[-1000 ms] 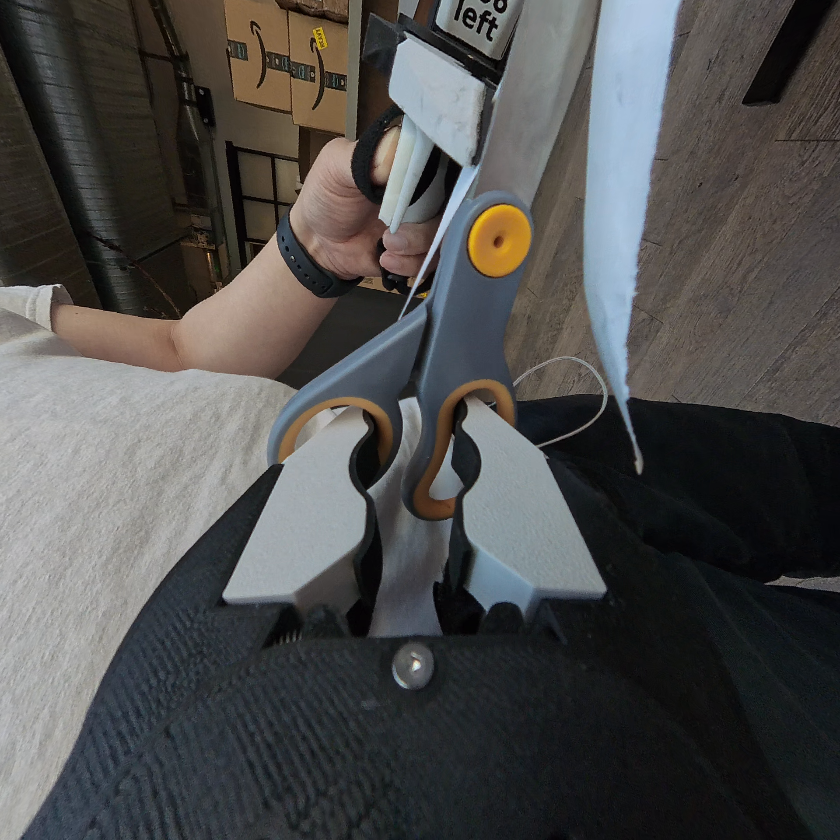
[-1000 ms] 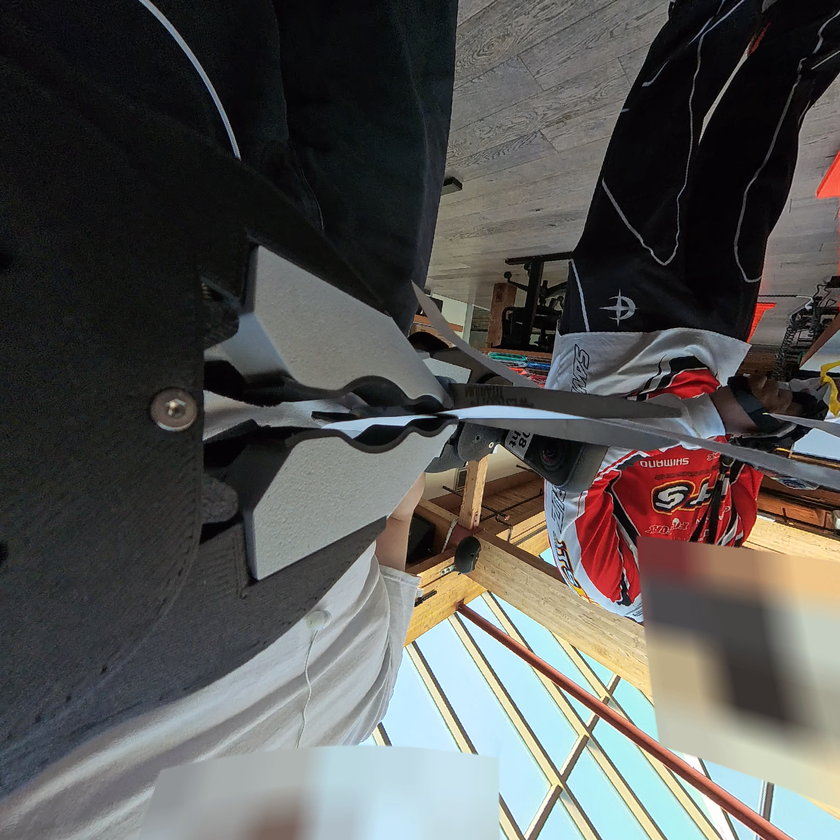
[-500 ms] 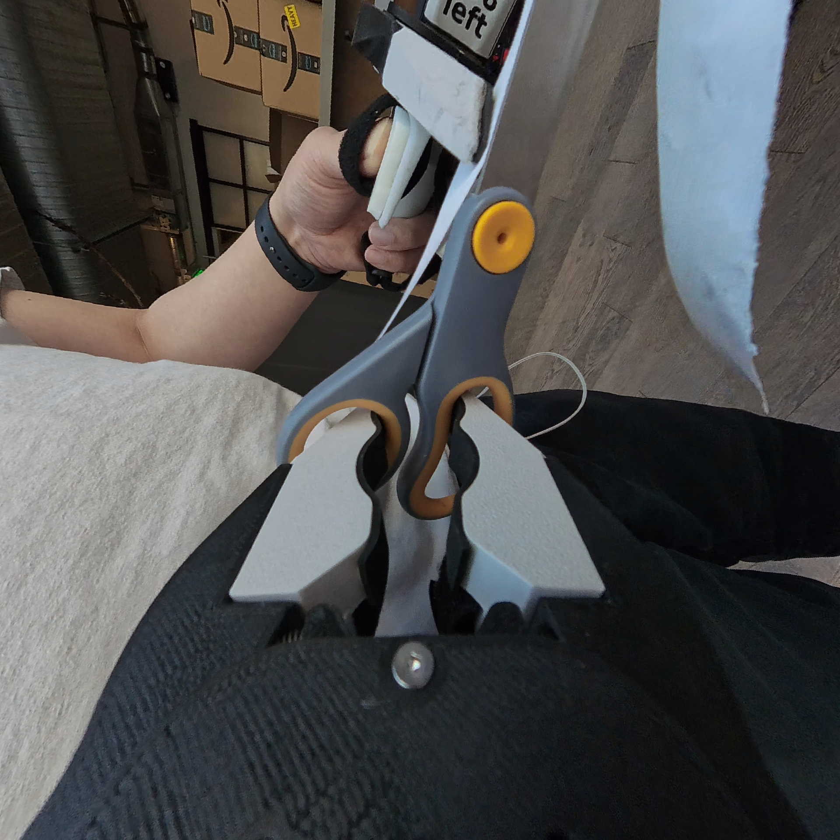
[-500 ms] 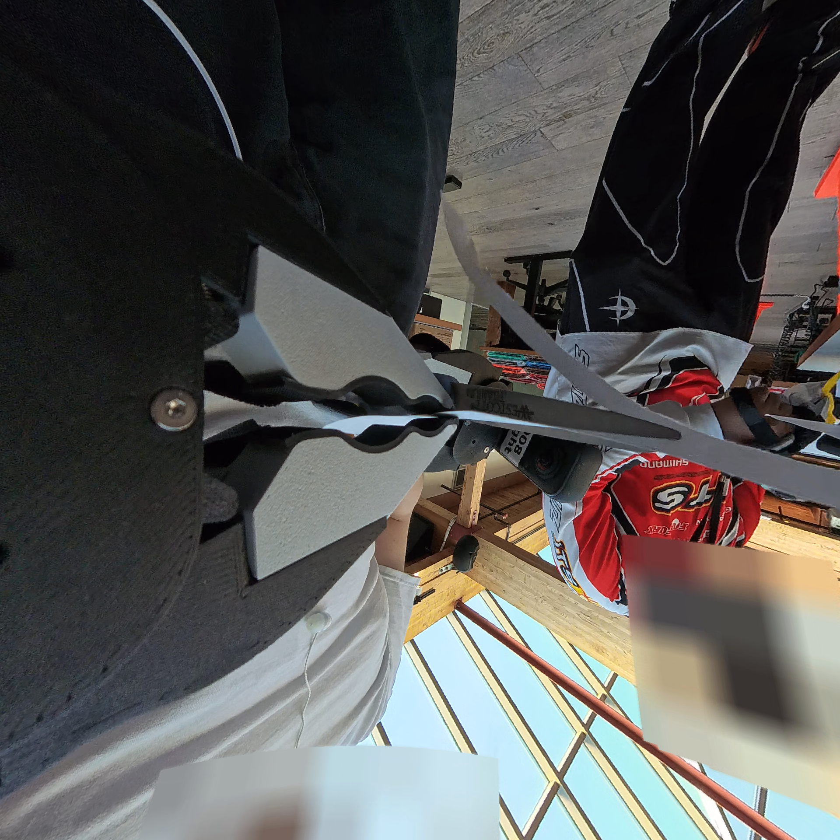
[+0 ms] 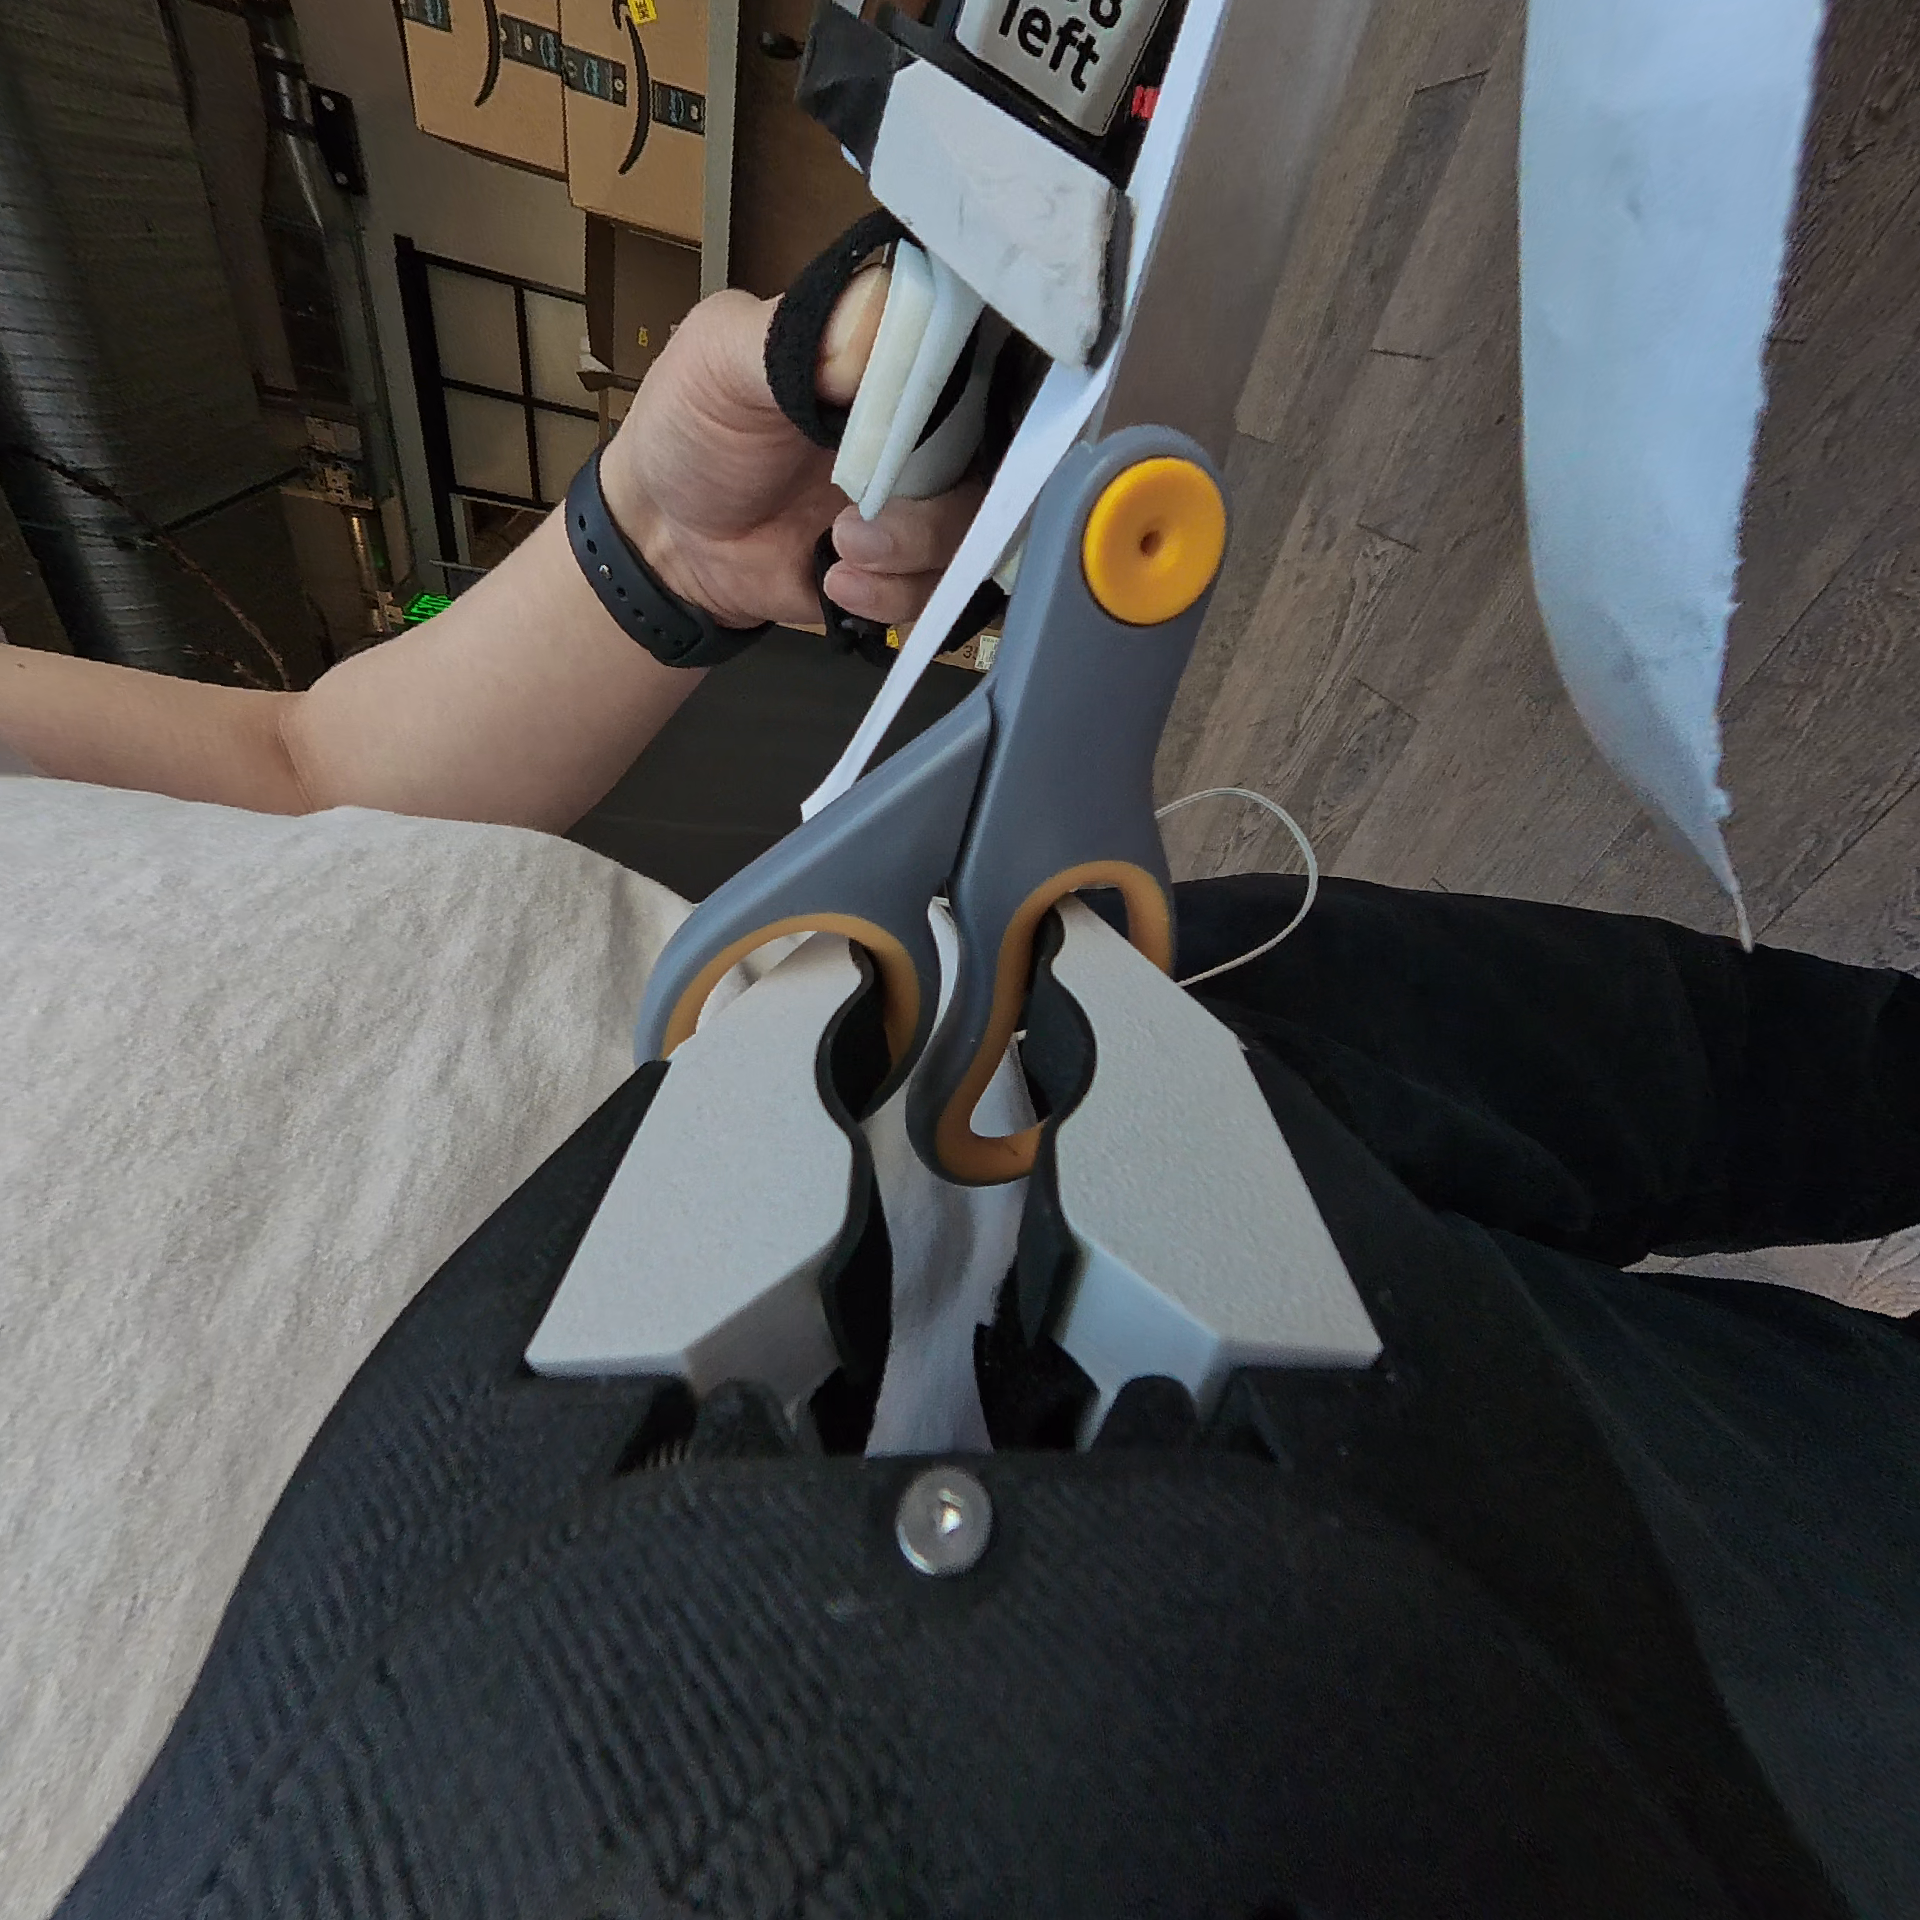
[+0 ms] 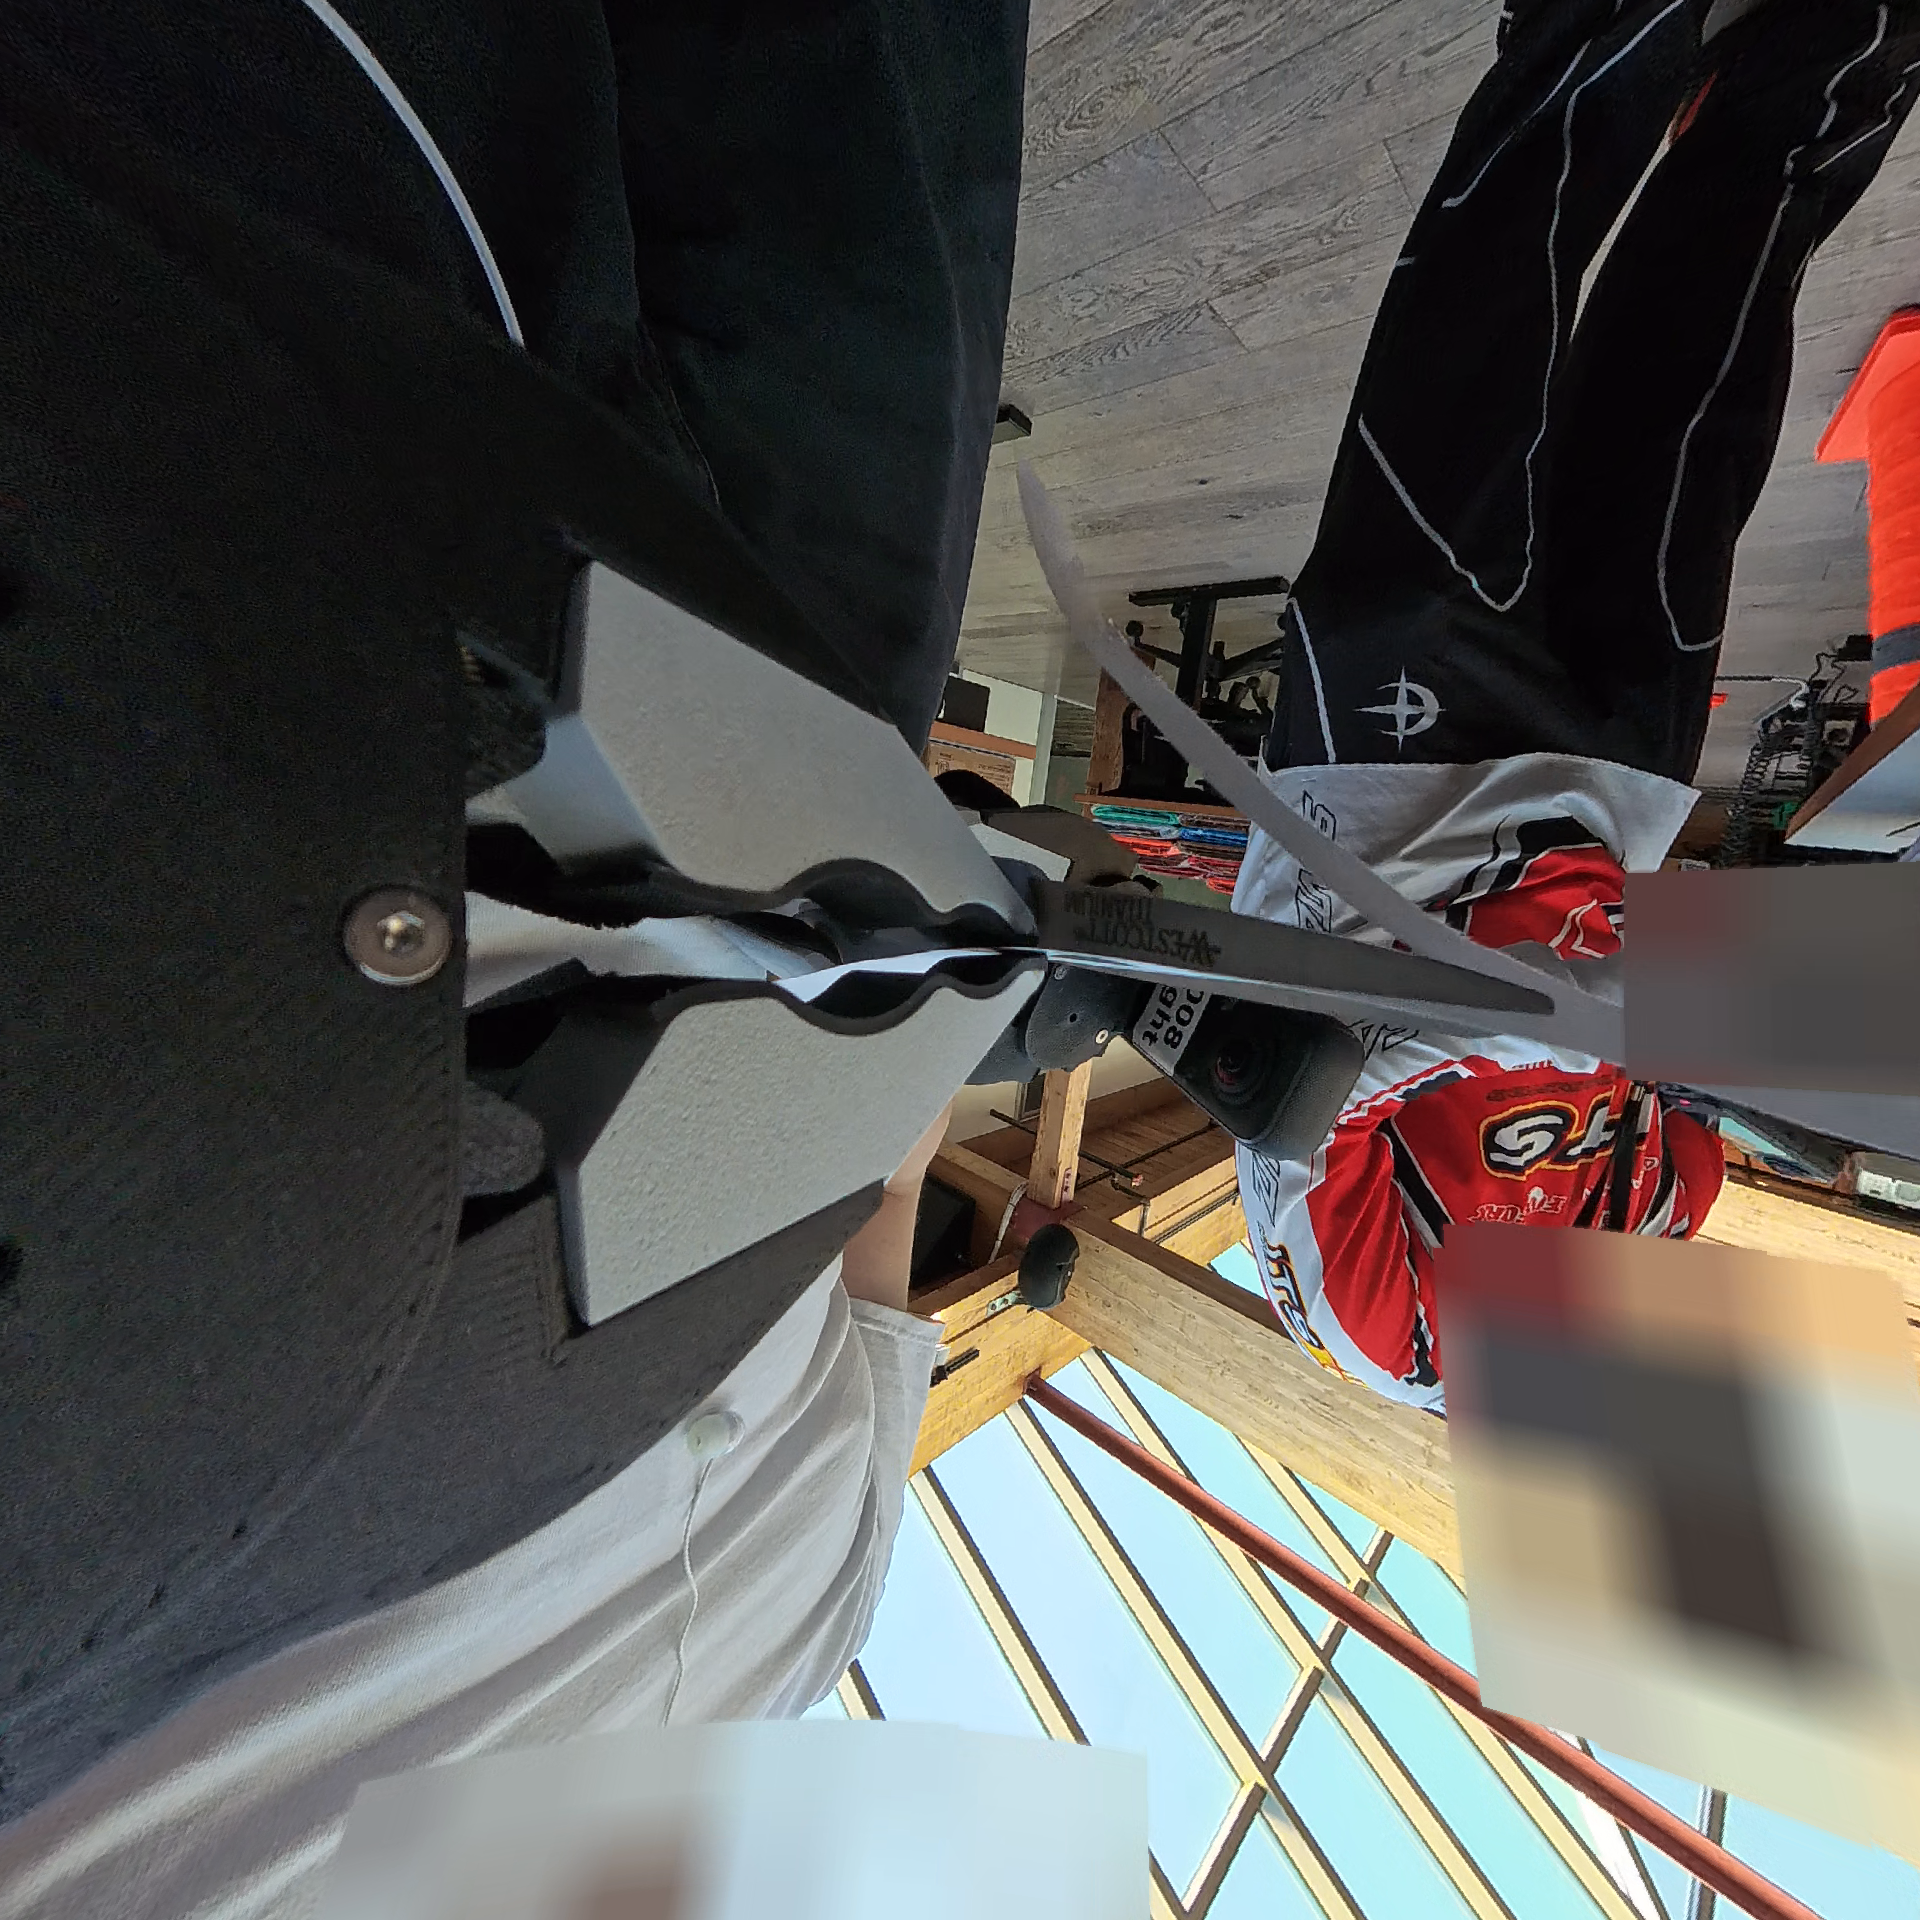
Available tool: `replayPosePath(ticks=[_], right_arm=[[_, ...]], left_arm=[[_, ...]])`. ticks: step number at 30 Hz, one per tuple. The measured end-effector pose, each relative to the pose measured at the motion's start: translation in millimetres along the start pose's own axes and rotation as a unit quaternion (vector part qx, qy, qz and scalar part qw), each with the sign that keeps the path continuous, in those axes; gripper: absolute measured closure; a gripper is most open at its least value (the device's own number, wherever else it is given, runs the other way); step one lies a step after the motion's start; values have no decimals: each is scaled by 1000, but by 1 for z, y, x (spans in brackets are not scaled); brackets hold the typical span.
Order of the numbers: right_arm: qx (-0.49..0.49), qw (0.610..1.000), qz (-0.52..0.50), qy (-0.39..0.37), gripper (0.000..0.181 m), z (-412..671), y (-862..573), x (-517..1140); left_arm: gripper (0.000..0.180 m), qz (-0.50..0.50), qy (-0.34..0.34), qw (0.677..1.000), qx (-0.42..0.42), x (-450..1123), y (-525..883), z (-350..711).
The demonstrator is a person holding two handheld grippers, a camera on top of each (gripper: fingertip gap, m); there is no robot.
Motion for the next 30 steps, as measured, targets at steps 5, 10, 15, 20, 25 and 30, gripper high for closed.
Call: replayPosePath(ticks=[5,10,15,20,25,30], right_arm=[[5,1000,-17,-22,157,6,-3,-2],[38,993,-22,-113,151,29,-15,-25],[45,983,-26,-175,181,46,-18,-39],[49,982,5,-181,181,46,-15,-33],[53,978,-3,-202,181,49,-22,-36],[43,982,9,-186,181,46,-28,-37]], left_arm=[[160,0,4,1000,-12,-2,4,-1],[160,17,14,1000,-18,-1,12,-5],[160,26,36,999,-17,4,16,-15],[160,26,40,999,-6,4,14,-20],[160,46,49,998,-4,1,23,-31],[160,64,45,996,-32,-39,52,-60]])
Point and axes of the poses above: each gripper's, where its closed fingertips meet, x out along the fingers, z out of its top, y = z × x across the jaws, the point moved 2 cm from there along -x, back along the fingers, and after that the axes turned 14 degrees about y, right-handed, at the moved point
